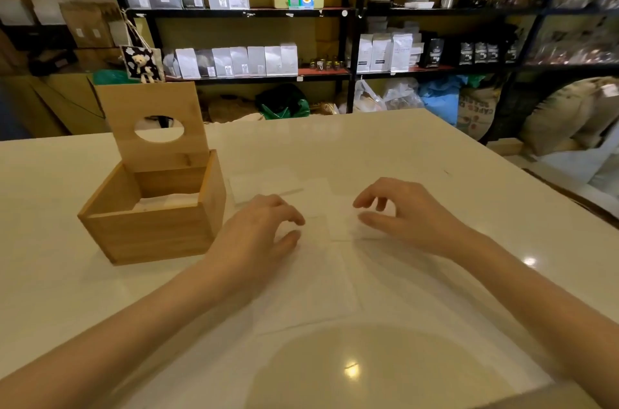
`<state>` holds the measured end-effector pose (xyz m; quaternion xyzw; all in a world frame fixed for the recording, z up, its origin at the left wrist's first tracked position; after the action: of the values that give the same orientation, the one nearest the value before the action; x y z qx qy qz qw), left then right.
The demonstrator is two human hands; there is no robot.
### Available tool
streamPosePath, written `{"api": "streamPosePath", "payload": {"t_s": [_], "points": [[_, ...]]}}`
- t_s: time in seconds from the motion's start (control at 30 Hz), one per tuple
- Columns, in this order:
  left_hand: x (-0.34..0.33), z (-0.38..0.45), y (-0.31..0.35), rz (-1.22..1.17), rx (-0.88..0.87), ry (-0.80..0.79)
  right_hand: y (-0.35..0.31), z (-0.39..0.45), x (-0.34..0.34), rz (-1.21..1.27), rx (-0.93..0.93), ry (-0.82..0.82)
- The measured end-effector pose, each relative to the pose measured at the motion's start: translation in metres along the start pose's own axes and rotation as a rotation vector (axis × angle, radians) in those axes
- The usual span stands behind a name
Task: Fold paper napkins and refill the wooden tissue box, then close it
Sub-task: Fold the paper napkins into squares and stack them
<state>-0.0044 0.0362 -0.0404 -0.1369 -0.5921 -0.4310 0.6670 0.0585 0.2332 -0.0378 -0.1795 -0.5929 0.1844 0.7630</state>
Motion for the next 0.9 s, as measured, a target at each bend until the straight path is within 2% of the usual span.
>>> {"api": "streamPosePath", "payload": {"t_s": [0.23,0.4,0.57,0.9], "points": [[-0.029,0.061,0.023,0.069,-0.101,0.037,0.04,0.017,0.02,-0.076,-0.046,0.128],[-0.053,0.087,0.017,0.19,-0.087,-0.059,0.057,0.019,0.006,-0.212,-0.03,0.073],[-0.063,0.094,0.013,0.202,-0.112,-0.09,0.063,0.019,-0.004,-0.325,-0.012,-0.034],[-0.06,0.098,0.023,0.079,-0.089,-0.047,0.058,0.024,-0.002,-0.149,-0.114,-0.06]]}}
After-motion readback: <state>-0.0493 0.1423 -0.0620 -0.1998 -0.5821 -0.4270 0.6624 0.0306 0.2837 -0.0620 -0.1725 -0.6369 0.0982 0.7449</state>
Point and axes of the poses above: each hand's wrist, its own z-axis towards the middle knuckle, its own x-axis out of the back of the hand, y = z × x, the point moved 3 cm from there along z, towards the middle knuckle, and after that the axes turned 2 degrees about z, right-handed, at the moved point
